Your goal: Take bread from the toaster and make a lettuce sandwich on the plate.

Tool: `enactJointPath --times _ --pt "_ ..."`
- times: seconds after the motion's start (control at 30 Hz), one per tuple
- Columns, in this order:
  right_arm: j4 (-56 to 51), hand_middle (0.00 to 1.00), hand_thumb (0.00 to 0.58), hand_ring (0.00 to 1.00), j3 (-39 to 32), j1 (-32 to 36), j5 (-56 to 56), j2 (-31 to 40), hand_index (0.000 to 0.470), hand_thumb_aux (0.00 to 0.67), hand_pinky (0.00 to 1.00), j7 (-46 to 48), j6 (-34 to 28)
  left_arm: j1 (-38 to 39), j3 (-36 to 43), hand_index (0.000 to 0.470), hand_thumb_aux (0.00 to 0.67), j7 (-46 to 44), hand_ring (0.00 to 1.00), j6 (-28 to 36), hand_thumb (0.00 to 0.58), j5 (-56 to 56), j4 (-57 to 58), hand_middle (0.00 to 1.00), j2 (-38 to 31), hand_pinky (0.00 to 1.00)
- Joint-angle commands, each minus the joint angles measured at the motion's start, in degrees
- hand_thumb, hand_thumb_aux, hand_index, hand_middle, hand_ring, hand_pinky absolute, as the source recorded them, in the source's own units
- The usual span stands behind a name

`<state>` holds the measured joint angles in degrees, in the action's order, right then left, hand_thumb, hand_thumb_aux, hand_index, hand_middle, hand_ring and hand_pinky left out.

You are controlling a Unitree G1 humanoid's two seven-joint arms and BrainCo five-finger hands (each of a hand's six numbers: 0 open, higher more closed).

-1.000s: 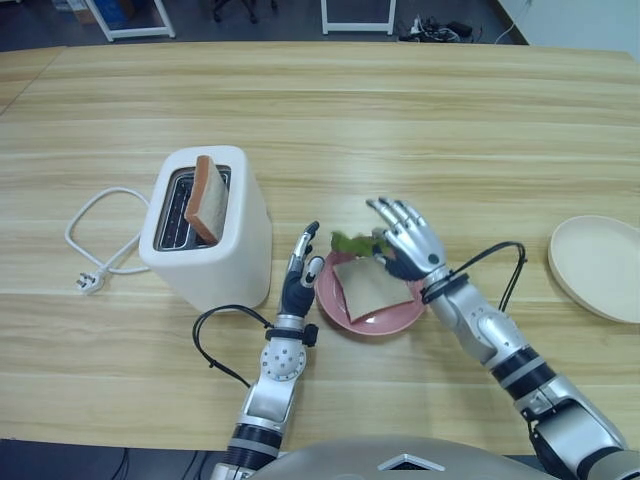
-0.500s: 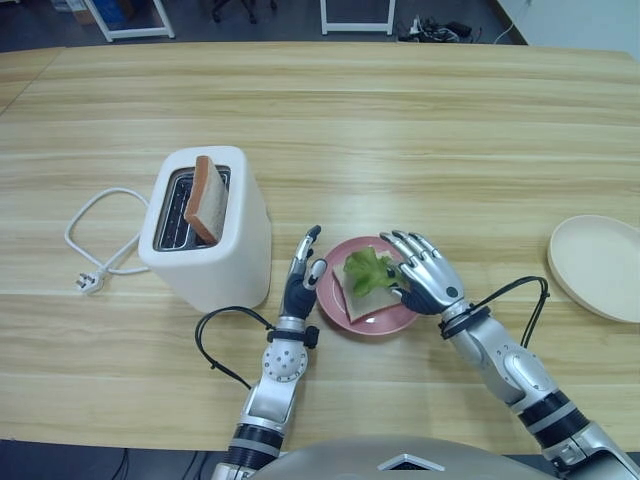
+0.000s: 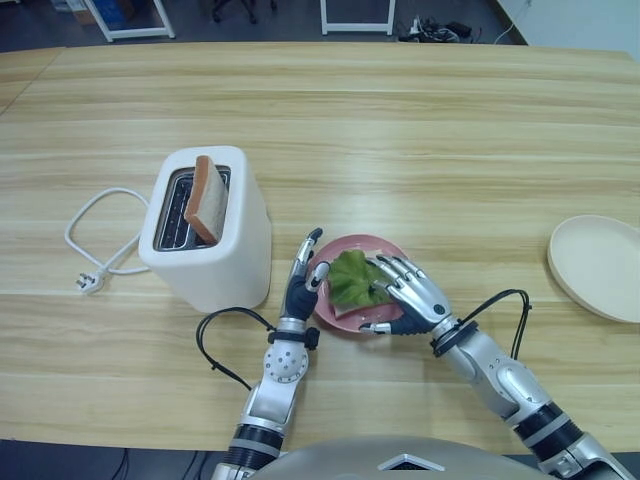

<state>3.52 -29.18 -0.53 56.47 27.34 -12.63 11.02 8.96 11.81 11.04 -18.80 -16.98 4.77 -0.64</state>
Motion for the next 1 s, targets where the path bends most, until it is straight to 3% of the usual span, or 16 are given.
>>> enactJointPath --times 0.03,0.1,0.23,0.4,0.5,0.6,0.73,0.93,0.97,1.0 --pt "3.8 0.00 0.000 0.00 5.6 -1.5 -5.4 1.2 0.000 0.000 0.00 1.4 0.4 0.3 0.4 0.000 0.000 1.5 0.00 -1.2 0.000 -3.1 -0.9 0.00 -0.6 0.00" --pt "5.4 0.00 0.000 0.00 9.0 -2.1 -10.0 0.9 0.000 0.000 0.00 2.2 0.9 1.0 1.0 0.000 0.000 3.3 0.00 -2.4 0.000 -7.6 -4.2 0.00 -1.7 0.00" --pt "6.3 0.00 0.000 0.00 17.8 -2.1 -21.0 -2.2 0.000 0.000 0.00 1.3 0.5 3.8 -0.9 0.000 0.000 5.9 0.00 -3.3 0.000 -22.2 -25.8 0.00 -4.1 0.00" --pt "2.7 0.00 0.000 0.00 19.9 -2.5 -23.5 -5.4 0.000 0.000 0.00 -0.1 -0.2 1.0 -17.0 0.000 0.000 3.0 0.00 5.1 0.000 -28.6 -43.2 0.00 -8.0 0.00" --pt "0.6 0.00 0.000 0.00 18.7 -2.9 -22.6 -7.1 0.000 0.000 0.00 -0.7 0.2 -1.6 -26.7 0.000 0.000 0.1 0.00 13.8 0.000 -31.7 -40.7 0.00 -12.4 0.00" --pt "-0.4 0.00 0.000 0.00 18.3 -2.9 -22.1 -8.0 0.000 0.000 0.00 -0.9 0.4 -1.5 -29.4 0.000 0.000 -3.5 0.00 20.2 0.000 -34.8 -36.2 0.00 -14.9 0.00" --pt "-0.5 0.00 0.000 0.00 18.7 -3.3 -22.0 -8.0 0.000 0.000 0.00 -0.9 0.5 -1.1 -28.7 0.000 0.000 -9.2 0.00 27.3 0.000 -37.6 -30.6 0.00 -16.7 0.00" --pt "-0.6 0.00 0.000 0.00 18.9 -3.5 -21.8 -8.2 0.000 0.000 0.00 -0.9 0.3 -1.4 -24.2 0.000 0.000 -13.3 0.00 31.0 0.000 -37.8 -27.3 0.00 -17.5 0.00" --pt "-0.8 0.00 0.000 0.00 18.8 -3.5 -21.6 -8.2 0.000 0.000 0.00 -1.0 0.3 -1.3 -23.6 0.035 0.050 -13.5 0.00 31.1 0.083 -37.5 -27.4 0.00 -17.6 0.00" --pt "-1.0 0.00 0.000 0.00 18.7 -3.5 -21.4 -8.3 0.000 0.000 0.00 -1.0 0.3 -1.3 -23.1 0.035 0.050 -13.7 0.00 31.2 0.083 -37.2 -27.5 0.00 -17.7 0.00"
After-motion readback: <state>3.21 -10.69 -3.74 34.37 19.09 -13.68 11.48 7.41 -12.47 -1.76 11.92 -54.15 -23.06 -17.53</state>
